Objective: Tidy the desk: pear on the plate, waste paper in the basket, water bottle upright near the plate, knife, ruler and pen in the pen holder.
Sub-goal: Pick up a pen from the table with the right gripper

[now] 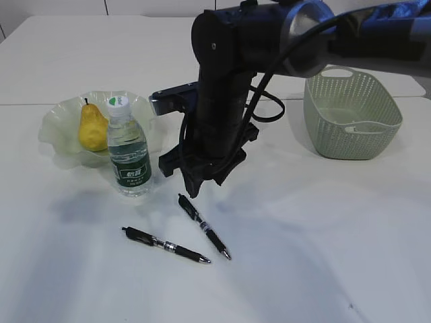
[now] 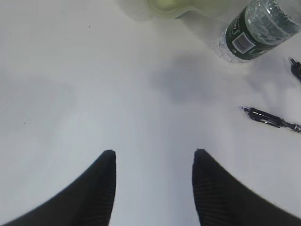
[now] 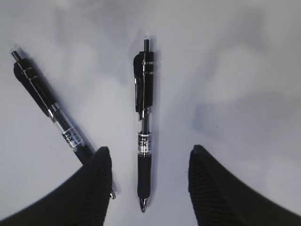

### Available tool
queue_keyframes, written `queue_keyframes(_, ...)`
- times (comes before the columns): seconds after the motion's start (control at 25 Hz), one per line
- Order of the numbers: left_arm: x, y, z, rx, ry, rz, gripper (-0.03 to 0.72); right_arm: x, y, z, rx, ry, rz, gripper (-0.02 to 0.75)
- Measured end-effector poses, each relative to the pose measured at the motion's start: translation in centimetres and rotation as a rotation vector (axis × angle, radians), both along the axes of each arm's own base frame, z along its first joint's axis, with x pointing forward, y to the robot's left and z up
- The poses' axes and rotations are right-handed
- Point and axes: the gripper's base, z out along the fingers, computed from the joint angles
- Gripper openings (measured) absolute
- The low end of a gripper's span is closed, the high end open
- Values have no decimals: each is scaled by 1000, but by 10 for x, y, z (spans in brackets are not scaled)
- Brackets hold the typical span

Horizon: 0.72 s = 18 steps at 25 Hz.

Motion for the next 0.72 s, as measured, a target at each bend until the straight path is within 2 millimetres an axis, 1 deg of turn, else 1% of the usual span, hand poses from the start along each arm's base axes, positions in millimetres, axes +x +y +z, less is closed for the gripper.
queue_keyframes(0.16,0,0,0,0,0,0,371,3,3,-15,1,19,-5,398)
queue_keyframes(0.36,0,0,0,0,0,0,371,5,6,-25,15,31,-12,398)
queue_keyframes(0.64,0,0,0,0,0,0,371,6,9,-45,8,75,-20,398)
queue_keyframes(0.72,0,0,0,0,0,0,371,7,10,-47,11,72,-21,398)
